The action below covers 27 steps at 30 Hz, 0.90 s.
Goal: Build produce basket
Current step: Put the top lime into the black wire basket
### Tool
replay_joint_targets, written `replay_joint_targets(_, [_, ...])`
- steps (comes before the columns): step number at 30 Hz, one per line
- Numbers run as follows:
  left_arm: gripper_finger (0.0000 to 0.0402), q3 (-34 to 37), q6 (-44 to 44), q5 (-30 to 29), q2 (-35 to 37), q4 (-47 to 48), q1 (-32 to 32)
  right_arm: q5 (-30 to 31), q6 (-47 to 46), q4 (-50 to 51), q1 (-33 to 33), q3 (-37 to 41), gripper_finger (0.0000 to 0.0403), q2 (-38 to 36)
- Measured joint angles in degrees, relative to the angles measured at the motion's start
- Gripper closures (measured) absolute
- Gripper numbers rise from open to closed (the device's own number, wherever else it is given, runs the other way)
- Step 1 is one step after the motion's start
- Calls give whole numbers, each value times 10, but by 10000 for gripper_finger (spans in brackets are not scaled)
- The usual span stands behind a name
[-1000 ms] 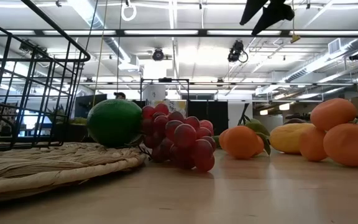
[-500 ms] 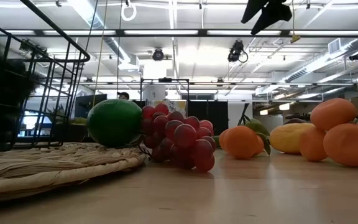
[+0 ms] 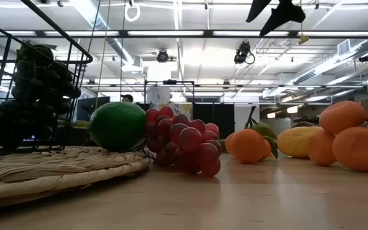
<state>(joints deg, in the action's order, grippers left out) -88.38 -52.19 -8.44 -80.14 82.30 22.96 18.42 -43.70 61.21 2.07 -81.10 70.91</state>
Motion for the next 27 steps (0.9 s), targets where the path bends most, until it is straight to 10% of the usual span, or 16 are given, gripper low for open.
replay_joint_targets(15, [163, -1, 65, -21, -19, -282, -176, -62, -78, 45, -17, 0, 129, -8])
replay_joint_targets(27, [171, 0, 110, -19, -52, -258, -253, -48, -77, 61, -39, 0, 129, -8])
